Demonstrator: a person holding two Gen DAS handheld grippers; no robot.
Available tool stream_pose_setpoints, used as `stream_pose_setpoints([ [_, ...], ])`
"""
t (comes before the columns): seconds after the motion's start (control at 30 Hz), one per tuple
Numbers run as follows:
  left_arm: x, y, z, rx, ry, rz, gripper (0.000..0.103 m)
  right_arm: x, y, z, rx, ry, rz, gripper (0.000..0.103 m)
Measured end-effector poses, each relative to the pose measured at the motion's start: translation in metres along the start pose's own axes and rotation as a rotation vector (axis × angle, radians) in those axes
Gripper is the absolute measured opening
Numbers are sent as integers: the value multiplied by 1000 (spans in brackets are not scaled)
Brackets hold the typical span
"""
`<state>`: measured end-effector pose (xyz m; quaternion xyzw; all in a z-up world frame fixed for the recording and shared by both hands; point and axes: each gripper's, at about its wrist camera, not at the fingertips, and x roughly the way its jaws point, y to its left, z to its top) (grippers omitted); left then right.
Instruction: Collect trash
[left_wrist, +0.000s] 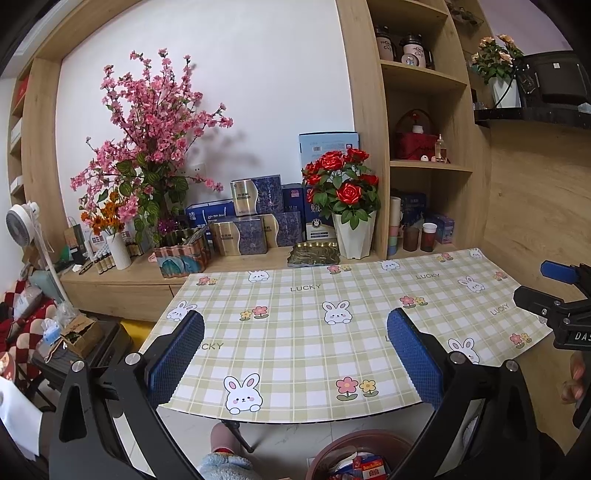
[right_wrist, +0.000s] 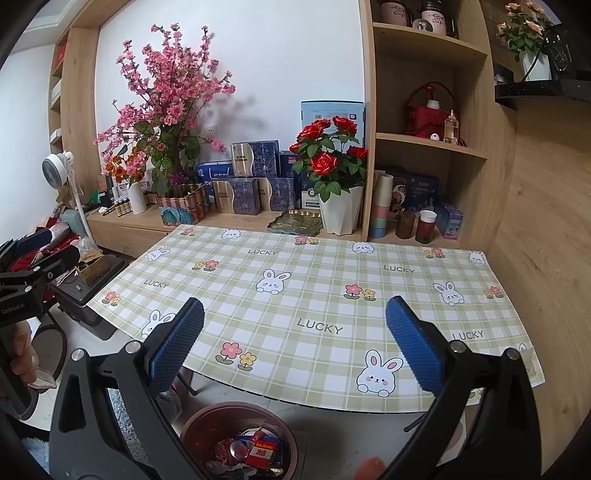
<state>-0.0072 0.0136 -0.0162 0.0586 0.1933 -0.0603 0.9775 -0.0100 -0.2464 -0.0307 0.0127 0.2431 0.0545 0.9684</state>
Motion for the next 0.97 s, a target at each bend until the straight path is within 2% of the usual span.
stream_pose_setpoints([
  [0.97, 3, 6, -4, 2, 25, -9, 97, 0, -2, 1, -19, 5, -10, 97],
])
